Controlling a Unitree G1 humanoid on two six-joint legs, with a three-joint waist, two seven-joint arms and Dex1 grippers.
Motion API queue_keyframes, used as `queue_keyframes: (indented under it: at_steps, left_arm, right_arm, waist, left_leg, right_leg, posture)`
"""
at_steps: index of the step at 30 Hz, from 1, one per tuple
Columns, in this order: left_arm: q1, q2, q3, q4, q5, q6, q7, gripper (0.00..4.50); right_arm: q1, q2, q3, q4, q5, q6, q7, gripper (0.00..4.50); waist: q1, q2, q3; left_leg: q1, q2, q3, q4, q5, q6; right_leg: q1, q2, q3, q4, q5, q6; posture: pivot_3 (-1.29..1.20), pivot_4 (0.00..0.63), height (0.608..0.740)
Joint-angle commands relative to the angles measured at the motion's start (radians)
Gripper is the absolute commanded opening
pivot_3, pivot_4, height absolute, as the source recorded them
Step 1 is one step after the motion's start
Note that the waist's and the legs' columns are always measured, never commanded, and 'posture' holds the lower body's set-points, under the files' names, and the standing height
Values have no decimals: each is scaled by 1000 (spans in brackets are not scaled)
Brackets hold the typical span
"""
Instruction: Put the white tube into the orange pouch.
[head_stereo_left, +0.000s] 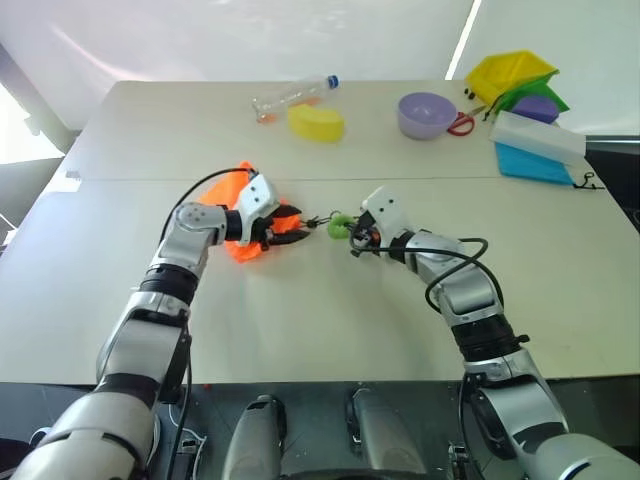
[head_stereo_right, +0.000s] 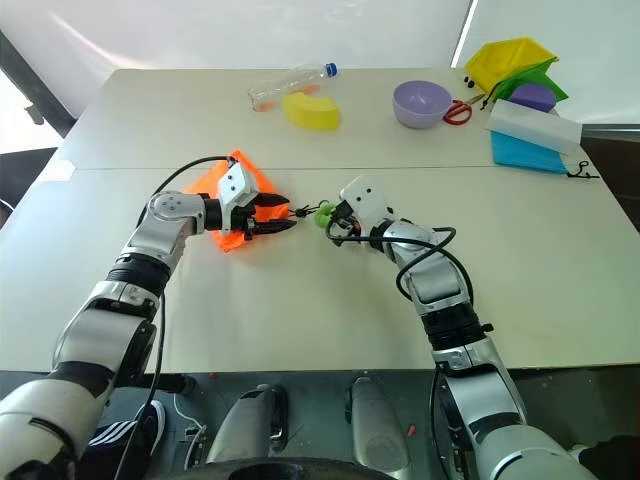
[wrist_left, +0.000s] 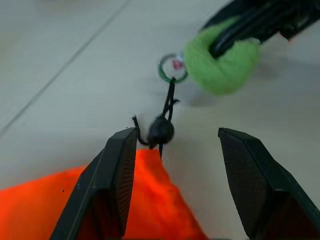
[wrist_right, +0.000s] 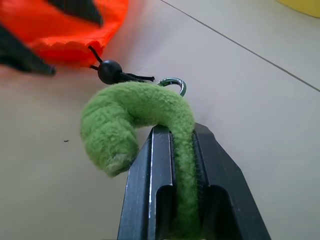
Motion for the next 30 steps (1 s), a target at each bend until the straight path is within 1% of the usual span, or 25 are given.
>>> queue_keyframes:
  at_steps: [1, 6, 12, 15, 19, 23, 29, 30]
  left_arm:
    - [-82, -6, 2, 76, 34, -57, 3, 2729]
    - [-146, -51, 4, 182, 62, -79, 24, 2729]
    - [-181, -67, -17, 258, 127, -103, 48, 2729]
    - [-196, -76, -23, 276, 157, -116, 74, 2729]
    - [-222, -94, -24, 303, 195, -82, 129, 2729]
    - [-230, -100, -42, 326, 233, -37, 122, 2729]
    - [-228, -110, -53, 336, 261, -25, 109, 2729]
    - [-228, -114, -49, 336, 258, -20, 106, 2498]
  right_arm:
    - [-13, -9, -27, -24, 11, -17, -2, 0]
    - [-23, -25, -43, -26, 27, -4, 21, 0]
    - [-42, -29, -50, -40, 35, 15, 17, 0]
    - [-53, -16, -52, -51, 45, 31, 13, 0]
    - [-58, -13, -41, -47, 44, 42, 12, 0]
    - [-66, -18, -41, -62, 54, 60, 20, 0]
    - [-69, -32, -46, -48, 44, 48, 13, 0]
    - [-67, -31, -46, -50, 46, 51, 12, 0]
  waist:
    - [2, 0, 0]
    - [6, 0, 0]
    - [1, 0, 0]
    - [1, 0, 0]
    - [3, 0, 0]
    - [4, 0, 0]
    - [4, 0, 0]
    - [4, 0, 0]
  left_leg:
    - [0, 0, 0, 0, 0, 0]
    - [-1, 0, 0, 1, 0, 0]
    - [-2, 0, 0, 1, 0, 0]
    - [-2, 0, -1, 1, 0, 0]
    - [-2, -1, -1, 1, 0, 0]
    - [-2, -1, -1, 1, 0, 0]
    - [-2, -1, -1, 1, 0, 0]
    - [-2, -1, -1, 1, 0, 0]
  right_leg:
    - [0, 0, 0, 0, 0, 0]
    - [0, 0, 0, 0, 0, 0]
    - [-1, 0, 0, 0, 0, 1]
    - [-1, 0, 0, 0, 0, 1]
    - [-1, 0, 0, 0, 0, 1]
    - [-1, 0, 0, 0, 0, 1]
    - [-1, 0, 0, 0, 0, 1]
    - [-1, 0, 0, 1, 0, 1]
  posture:
    - [0, 150, 740]
    - [0, 150, 740]
    - [0, 150, 740]
    - [0, 150, 740]
    - [0, 150, 740]
    - [0, 150, 740]
    - [0, 150, 740]
    - [0, 150, 740]
